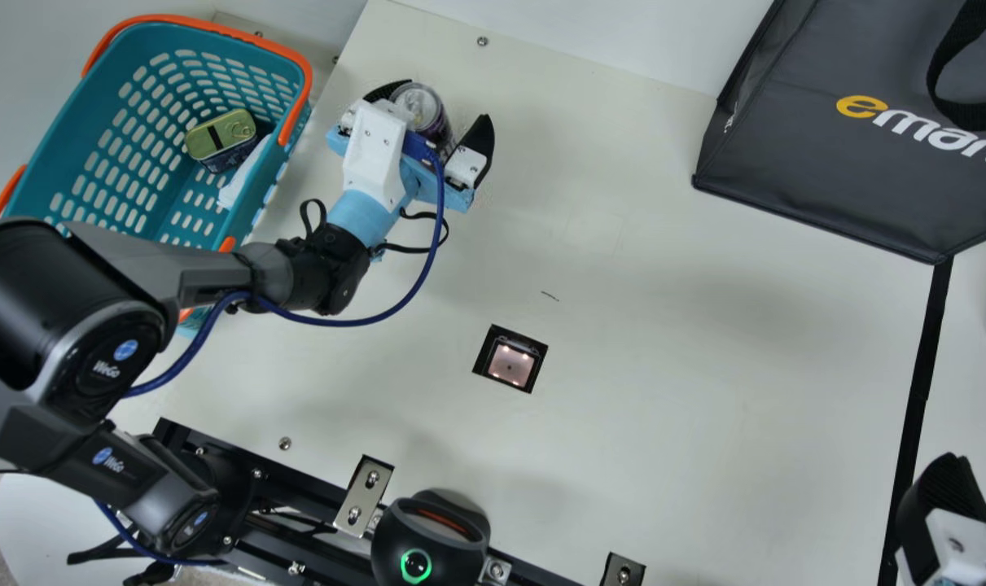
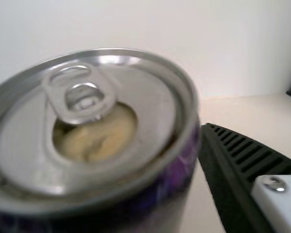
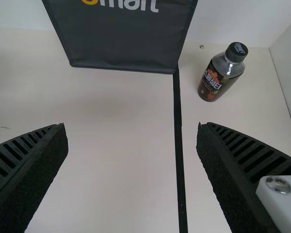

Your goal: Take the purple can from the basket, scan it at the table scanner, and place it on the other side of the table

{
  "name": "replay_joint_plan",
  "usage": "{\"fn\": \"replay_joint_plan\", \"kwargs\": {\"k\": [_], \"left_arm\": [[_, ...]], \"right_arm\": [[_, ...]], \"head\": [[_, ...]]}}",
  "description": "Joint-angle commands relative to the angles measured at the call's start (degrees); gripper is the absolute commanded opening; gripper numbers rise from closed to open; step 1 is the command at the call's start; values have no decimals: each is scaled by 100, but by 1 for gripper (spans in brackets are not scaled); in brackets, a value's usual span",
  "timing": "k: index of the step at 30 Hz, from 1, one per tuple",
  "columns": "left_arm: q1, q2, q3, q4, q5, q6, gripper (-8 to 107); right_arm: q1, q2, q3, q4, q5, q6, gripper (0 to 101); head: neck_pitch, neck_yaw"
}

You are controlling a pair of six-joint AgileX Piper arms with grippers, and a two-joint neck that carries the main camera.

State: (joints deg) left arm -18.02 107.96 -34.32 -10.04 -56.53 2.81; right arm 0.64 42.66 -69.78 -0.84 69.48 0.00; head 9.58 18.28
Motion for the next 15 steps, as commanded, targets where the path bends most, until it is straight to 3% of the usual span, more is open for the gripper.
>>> {"fn": "replay_joint_plan", "kwargs": {"k": [1, 15], "left_arm": [[10, -11, 6, -8, -3, -9, 90], [97, -539, 17, 15, 152, 9, 90]], "right_arm": [[0, 0, 0, 0, 0, 0, 95], [0, 0, 0, 0, 0, 0, 95]], "head": [[-166, 14], [-166, 14]]}}
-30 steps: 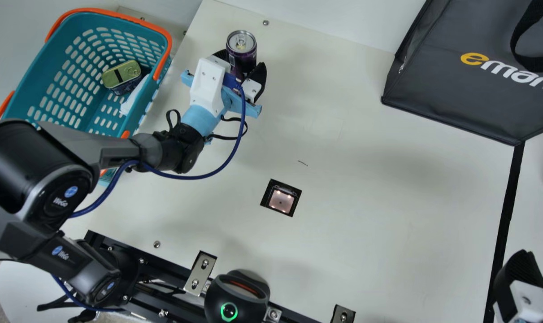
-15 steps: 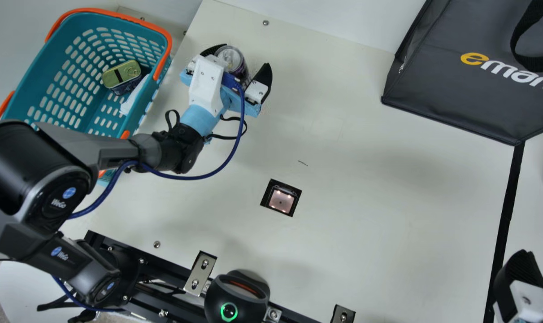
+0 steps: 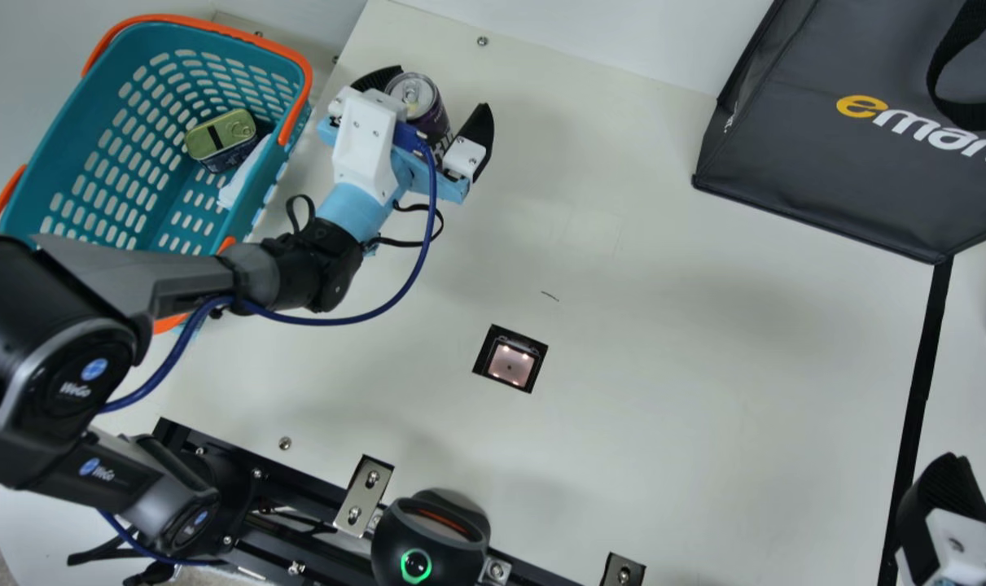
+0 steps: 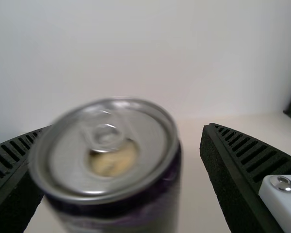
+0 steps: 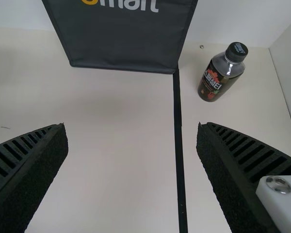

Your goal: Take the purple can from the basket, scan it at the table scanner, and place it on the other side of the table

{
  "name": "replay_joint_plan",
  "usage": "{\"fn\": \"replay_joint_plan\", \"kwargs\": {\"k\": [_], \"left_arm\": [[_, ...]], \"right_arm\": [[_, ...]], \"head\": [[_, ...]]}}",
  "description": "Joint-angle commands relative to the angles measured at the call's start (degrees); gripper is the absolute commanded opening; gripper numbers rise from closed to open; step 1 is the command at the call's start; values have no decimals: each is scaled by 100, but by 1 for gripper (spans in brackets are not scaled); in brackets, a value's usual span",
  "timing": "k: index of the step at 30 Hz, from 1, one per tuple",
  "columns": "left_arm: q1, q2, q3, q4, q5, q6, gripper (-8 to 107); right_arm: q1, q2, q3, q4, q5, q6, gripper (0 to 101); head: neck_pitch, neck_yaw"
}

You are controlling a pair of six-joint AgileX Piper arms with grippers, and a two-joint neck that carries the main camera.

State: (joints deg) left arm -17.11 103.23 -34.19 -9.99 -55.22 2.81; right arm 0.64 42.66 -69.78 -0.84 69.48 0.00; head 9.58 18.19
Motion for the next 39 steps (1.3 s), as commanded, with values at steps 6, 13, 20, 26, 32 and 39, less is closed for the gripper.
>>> {"fn": "replay_joint_plan", "kwargs": {"k": [6, 13, 20, 26, 32, 39], "left_arm": [[42, -535, 5, 51, 174, 52, 90], [35, -1210, -24, 104, 541, 108, 90], [40, -1948, -164, 149, 1449, 352, 90], [70, -2614, -374, 125, 2577, 669, 90], [143, -3176, -637, -6, 3821, 996, 90], [342, -3661, -972, -168, 5276, 1271, 90]], "right_arm": [[0, 0, 0, 0, 0, 0, 95], [0, 0, 0, 0, 0, 0, 95], [0, 0, 0, 0, 0, 0, 95], [0, 0, 0, 0, 0, 0, 95], [0, 0, 0, 0, 0, 0, 95], [0, 0, 0, 0, 0, 0, 95]], "head": [[-166, 23], [-166, 23], [-166, 23], [-166, 23], [-166, 23], [-166, 23]]}}
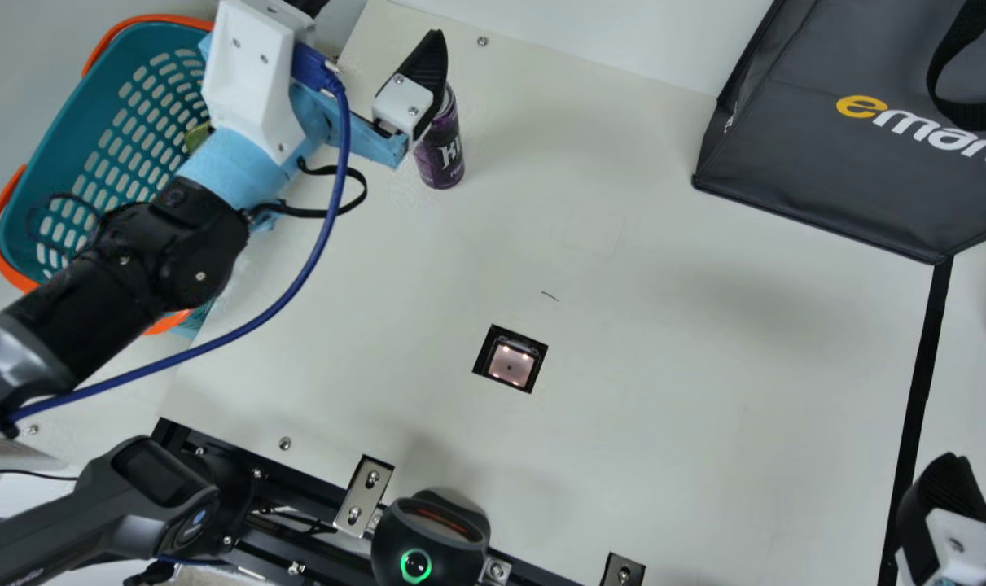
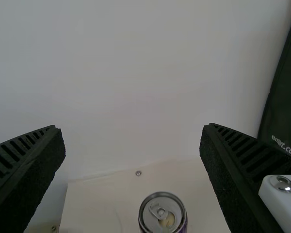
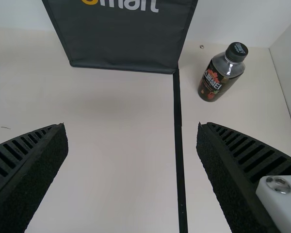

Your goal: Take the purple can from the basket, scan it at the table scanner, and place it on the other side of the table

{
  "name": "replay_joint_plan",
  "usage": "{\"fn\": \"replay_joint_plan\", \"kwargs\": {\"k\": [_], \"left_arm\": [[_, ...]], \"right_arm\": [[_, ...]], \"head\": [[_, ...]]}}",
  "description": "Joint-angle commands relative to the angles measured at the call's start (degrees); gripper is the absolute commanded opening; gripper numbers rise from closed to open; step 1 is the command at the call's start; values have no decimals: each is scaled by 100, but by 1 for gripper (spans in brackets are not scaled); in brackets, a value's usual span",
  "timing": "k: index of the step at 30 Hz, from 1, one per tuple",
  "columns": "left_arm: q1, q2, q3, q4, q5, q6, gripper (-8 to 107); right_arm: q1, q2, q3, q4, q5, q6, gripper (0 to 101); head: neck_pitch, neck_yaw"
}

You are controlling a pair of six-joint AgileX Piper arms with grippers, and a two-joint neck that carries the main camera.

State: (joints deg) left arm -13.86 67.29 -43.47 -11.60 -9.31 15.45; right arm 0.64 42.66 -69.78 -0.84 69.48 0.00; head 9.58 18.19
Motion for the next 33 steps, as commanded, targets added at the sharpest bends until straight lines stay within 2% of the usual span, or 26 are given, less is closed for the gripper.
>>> {"fn": "replay_joint_plan", "kwargs": {"k": [1, 6, 13, 24, 33], "left_arm": [[50, -123, -90, -13, 875, 22, 90], [188, -397, -296, 134, 1733, -110, 90], [208, -680, -521, 660, 2580, -635, 90], [-78, -1247, -694, 1495, 3663, -1463, 90], [-307, -1823, -678, 1885, 4374, -1901, 90]], "right_arm": [[0, 0, 0, 0, 0, 0, 95], [0, 0, 0, 0, 0, 0, 95], [0, 0, 0, 0, 0, 0, 95], [0, 0, 0, 0, 0, 0, 95], [0, 0, 0, 0, 0, 0, 95]], "head": [[-166, 23], [-166, 23], [-166, 23], [-166, 23], [-166, 23]]}}
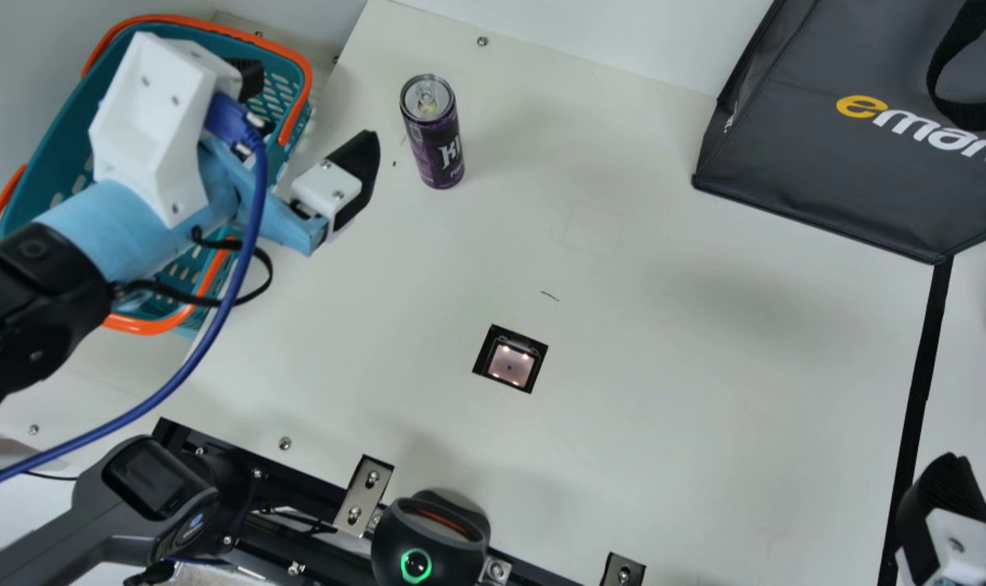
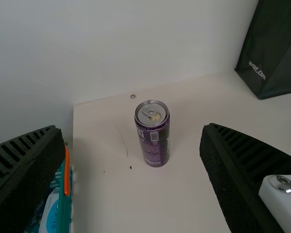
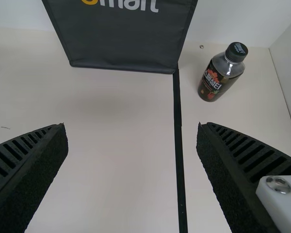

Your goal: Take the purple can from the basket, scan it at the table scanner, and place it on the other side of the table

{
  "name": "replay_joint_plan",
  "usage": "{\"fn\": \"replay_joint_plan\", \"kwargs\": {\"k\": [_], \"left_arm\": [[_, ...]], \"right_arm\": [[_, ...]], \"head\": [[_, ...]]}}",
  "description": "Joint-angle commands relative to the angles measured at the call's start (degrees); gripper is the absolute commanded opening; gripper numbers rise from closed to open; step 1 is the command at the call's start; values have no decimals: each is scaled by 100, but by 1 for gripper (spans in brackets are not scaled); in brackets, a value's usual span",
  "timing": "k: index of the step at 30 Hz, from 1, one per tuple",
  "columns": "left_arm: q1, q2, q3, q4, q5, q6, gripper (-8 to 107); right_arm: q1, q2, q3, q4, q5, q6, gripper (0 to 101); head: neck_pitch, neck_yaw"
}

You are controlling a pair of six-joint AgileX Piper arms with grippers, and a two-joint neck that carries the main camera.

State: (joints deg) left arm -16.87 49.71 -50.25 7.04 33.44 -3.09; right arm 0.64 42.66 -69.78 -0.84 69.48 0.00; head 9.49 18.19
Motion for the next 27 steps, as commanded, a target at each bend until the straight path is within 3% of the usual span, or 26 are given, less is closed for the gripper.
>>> {"fn": "replay_joint_plan", "kwargs": {"k": [1, 10, 27], "left_arm": [[-17, -128, 6, 62, 146, -85, 90], [-10, -292, 31, 188, 231, -194, 90], [-10, -292, 31, 188, 232, -194, 90]], "right_arm": [[0, 0, 0, 0, 0, 0, 95], [0, 0, 0, 0, 0, 0, 95], [0, 0, 0, 0, 0, 0, 95]], "head": [[-157, 23], [-157, 23], [-157, -1977]]}}
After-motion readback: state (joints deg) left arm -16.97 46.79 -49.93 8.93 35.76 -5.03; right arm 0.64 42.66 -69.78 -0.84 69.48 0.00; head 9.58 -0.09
